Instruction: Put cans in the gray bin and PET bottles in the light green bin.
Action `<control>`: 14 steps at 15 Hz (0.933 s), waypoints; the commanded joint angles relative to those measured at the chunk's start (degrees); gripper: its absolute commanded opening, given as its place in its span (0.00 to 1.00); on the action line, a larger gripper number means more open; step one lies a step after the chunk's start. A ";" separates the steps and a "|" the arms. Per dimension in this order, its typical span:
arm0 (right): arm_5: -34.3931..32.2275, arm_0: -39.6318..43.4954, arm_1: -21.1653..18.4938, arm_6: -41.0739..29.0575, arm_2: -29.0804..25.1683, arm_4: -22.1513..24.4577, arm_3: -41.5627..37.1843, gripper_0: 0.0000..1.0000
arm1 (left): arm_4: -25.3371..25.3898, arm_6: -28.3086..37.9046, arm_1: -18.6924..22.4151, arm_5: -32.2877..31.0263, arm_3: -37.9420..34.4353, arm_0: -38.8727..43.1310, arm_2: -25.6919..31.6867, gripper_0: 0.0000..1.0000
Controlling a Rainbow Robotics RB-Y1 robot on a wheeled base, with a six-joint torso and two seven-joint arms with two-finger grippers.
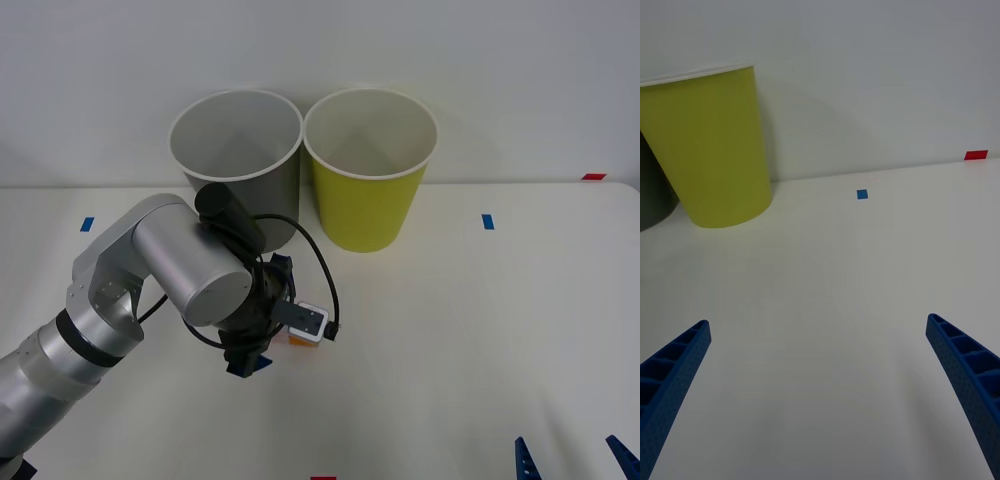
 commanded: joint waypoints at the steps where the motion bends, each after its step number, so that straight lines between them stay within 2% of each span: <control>1: 0.00 0.00 0.00 0.00 0.00 0.00 0.00 1.00 | 0.22 1.36 1.32 -1.89 0.01 0.01 -1.83 0.99; 8: 0.00 0.00 0.00 0.00 0.00 0.00 0.00 1.00 | -1.37 2.94 -1.93 -0.75 2.64 -0.25 -1.83 0.99; 10: 0.00 0.00 0.00 0.00 0.00 0.00 0.00 1.00 | -1.45 3.38 -2.20 3.20 2.82 -2.01 -1.83 0.99; 14: 0.00 0.00 0.00 0.00 0.00 0.00 0.00 1.00 | -1.45 3.64 -2.90 3.47 5.45 -3.33 -1.83 0.99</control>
